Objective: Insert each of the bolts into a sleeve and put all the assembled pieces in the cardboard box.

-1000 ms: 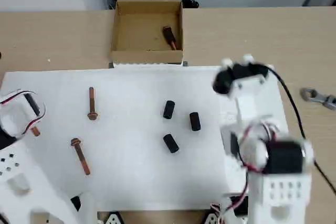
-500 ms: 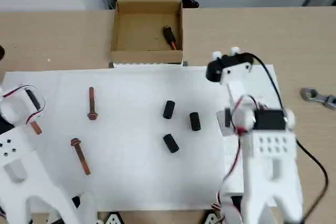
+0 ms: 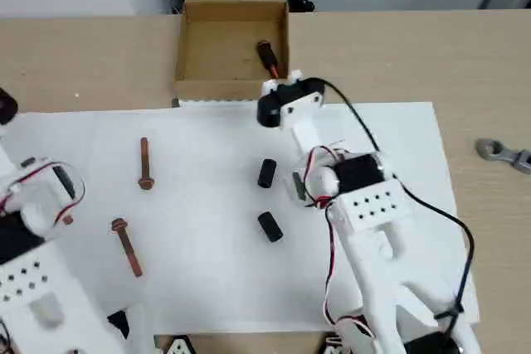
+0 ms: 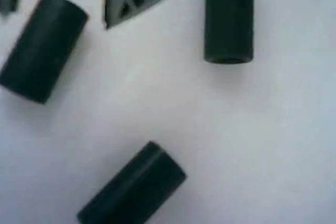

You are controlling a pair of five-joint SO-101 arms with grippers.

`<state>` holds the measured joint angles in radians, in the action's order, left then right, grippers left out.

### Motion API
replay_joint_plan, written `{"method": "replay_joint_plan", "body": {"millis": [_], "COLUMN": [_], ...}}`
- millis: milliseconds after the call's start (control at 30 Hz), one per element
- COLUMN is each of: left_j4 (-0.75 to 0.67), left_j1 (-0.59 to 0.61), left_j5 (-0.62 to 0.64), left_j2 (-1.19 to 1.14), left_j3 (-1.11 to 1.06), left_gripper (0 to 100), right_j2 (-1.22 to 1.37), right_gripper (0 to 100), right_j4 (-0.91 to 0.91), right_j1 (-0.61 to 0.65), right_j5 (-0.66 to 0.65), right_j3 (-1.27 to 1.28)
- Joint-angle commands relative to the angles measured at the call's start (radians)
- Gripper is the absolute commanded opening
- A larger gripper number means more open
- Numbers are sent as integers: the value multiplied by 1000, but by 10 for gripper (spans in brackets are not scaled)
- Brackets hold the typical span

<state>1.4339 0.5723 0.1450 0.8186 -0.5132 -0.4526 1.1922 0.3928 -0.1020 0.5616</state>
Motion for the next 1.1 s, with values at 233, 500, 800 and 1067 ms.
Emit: {"method": "replay_joint_plan", "body": {"millis": [233, 500, 800, 1067], "left_j4": [-31, -44, -44, -44], "left_j1": [-5, -3, -3, -3], "left_j5": [-26, -26, -26, -26], "left_j2": [48, 48, 48, 48], "left_j3": [-19, -24, -24, -24], "left_gripper": [7, 7, 7, 7], "right_j2": [151, 159, 159, 216], "right_gripper": [157, 157, 158, 158], "right_j4": [-15, -41, -128, -159], "right_j1": [-33, -33, -36, -36], "right_j5": [43, 55, 80, 83], "right_j3": [-5, 25, 81, 77]}}
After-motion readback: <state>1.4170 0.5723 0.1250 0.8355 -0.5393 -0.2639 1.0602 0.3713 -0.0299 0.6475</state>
